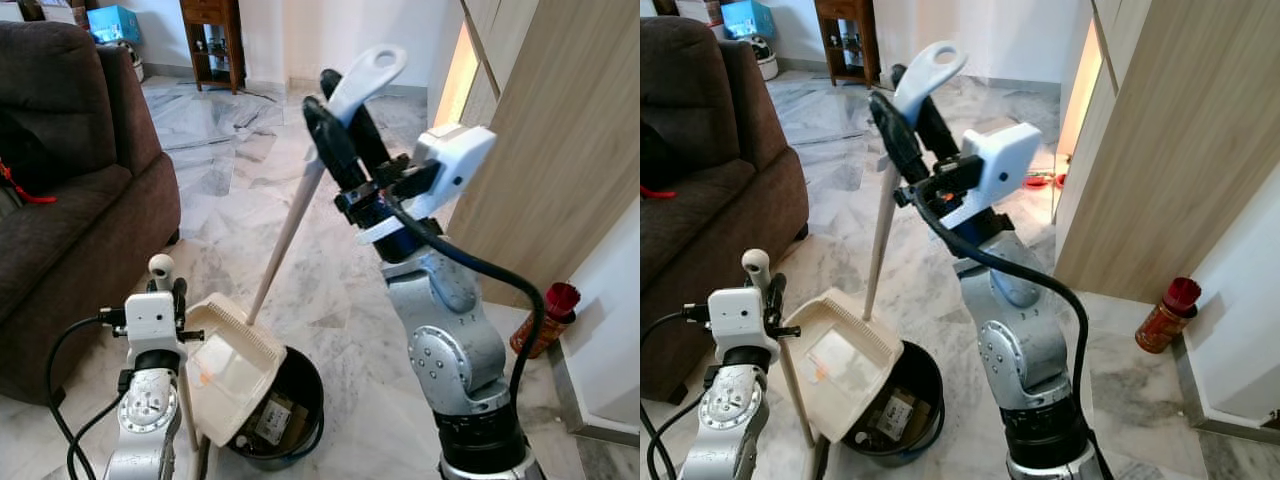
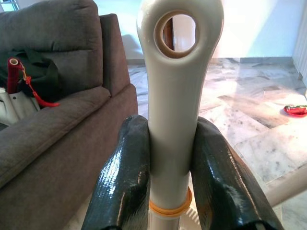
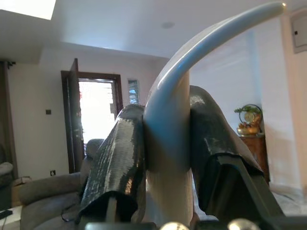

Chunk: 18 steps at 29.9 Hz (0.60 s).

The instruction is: Sweep floor

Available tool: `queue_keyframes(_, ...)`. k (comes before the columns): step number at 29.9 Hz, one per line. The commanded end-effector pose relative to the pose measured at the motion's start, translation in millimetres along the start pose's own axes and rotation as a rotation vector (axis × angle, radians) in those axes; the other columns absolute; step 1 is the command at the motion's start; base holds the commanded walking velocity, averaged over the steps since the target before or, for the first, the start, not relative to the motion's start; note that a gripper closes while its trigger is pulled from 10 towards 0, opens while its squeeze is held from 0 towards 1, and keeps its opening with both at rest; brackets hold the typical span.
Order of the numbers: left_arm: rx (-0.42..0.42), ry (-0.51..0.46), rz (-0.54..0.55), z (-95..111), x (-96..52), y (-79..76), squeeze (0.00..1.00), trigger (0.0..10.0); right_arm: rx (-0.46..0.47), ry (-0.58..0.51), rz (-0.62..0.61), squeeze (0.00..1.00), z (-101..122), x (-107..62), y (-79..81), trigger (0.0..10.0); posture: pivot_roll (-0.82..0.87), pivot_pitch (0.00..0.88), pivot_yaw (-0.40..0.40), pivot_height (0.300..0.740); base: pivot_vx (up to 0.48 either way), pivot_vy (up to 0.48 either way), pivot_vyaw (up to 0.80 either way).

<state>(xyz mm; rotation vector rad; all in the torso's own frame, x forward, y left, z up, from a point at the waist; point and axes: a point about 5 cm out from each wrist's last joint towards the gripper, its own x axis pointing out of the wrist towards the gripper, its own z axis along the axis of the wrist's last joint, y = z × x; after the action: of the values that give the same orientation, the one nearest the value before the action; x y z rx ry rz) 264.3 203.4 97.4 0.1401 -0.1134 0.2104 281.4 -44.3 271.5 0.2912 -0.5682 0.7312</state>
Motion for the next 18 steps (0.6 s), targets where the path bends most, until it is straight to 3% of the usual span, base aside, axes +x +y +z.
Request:
queue_keyframes(1,-0.008,-0.037,-0.002,6.9,2.5,-1.8,0.00,10.0,0.012,-0.006,-0.022,0.00,1.0,0.9,-0.5,10.0,0.02,0.000,-0.016,0.740,0.000,0.000,0.00)
queue_keyframes(9,0.034,-0.048,0.046,7.7,4.7,13.9,0.00,10.0,-0.022,-0.016,-0.078,0.00,5.9,-1.1,-10.3,10.0,0.01,0.000,-0.015,0.740,0.000,0.000,0.00)
queue_keyframes(11,0.056,-0.053,0.081,9.5,2.7,23.3,0.00,10.0,-0.030,-0.014,-0.097,0.00,6.0,-1.8,-12.9,10.0,0.01,0.000,-0.014,0.740,0.000,0.000,0.00)
queue_keyframes(12,0.115,-0.048,0.125,9.7,-6.1,40.5,0.00,10.0,-0.039,-0.016,-0.127,0.00,5.9,-2.1,-17.2,10.0,0.02,0.000,-0.015,0.740,0.000,0.000,0.00)
queue_keyframes(18,0.165,-0.068,0.178,18.6,-16.4,59.6,0.00,10.0,-0.048,-0.023,-0.144,0.00,6.7,-1.5,-19.7,10.0,0.03,0.000,-0.020,0.740,0.000,0.000,0.00)
